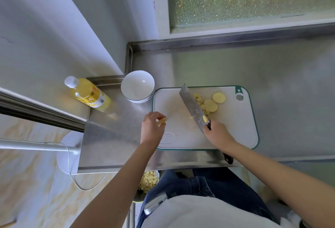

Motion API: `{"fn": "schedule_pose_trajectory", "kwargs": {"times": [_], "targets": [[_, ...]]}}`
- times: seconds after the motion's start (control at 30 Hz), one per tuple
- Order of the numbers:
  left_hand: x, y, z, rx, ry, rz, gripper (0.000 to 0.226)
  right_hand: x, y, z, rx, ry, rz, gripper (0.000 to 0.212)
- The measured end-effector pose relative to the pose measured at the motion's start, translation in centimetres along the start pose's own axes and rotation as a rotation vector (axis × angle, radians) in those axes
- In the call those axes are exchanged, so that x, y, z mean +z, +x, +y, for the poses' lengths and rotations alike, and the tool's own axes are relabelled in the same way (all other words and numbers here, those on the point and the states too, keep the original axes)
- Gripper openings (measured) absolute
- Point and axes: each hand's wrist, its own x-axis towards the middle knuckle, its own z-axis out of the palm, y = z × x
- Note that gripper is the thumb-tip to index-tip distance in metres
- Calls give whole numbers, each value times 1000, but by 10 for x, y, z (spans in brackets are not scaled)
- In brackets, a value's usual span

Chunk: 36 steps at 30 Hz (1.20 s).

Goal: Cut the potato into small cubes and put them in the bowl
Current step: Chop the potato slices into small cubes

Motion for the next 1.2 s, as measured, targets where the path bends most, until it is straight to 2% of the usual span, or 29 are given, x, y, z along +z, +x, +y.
{"fn": "schedule_pose_trajectory", "kwargs": {"times": [0.17,0.4,0.53,0.63,0.83,1.2], "targets": [[7,5,14,7,-6,-13,21,-1,-3,4,-24,-11,13,14],[27,13,25,-101,91,-94,24,0,-11,6,-49,4,-9,18],[36,8,27,-28,59,-183,21,0,-13,8,-68,-43,-37,33],[39,-1,24,32,51,-282,36,-3,-12,7,-55,-36,-48,31],[43,-10,14,21,124,-150,57,-3,-11,6,-50,-48,-46,33],[51,-17,10,-28,50,-128,48,-3,-13,8,-48,-14,-39,32]]}}
